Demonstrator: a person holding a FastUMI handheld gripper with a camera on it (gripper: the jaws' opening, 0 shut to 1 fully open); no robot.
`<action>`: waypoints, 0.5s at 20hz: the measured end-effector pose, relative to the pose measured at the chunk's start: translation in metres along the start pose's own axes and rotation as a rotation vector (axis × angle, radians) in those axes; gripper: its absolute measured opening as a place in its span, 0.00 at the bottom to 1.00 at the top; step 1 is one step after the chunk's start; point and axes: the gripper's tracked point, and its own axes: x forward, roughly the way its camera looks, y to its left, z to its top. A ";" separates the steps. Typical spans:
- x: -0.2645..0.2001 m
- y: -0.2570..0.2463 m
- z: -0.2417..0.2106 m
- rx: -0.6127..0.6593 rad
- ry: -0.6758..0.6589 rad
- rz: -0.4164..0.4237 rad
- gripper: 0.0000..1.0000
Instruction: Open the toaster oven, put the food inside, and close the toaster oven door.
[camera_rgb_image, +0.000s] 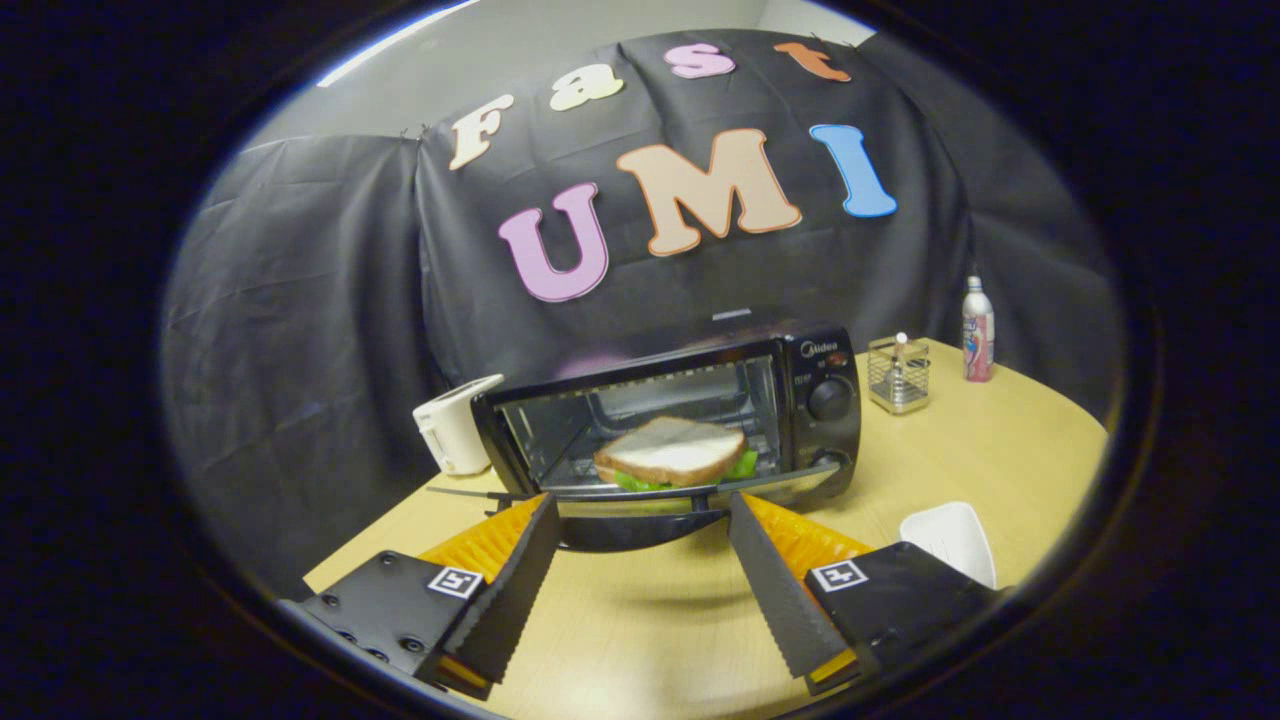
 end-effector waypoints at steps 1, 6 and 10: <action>0.006 0.001 0.006 0.002 -0.011 0.000 1.00; 0.031 0.003 0.034 0.007 -0.053 -0.011 1.00; 0.055 0.001 0.055 -0.027 -0.080 -0.033 0.99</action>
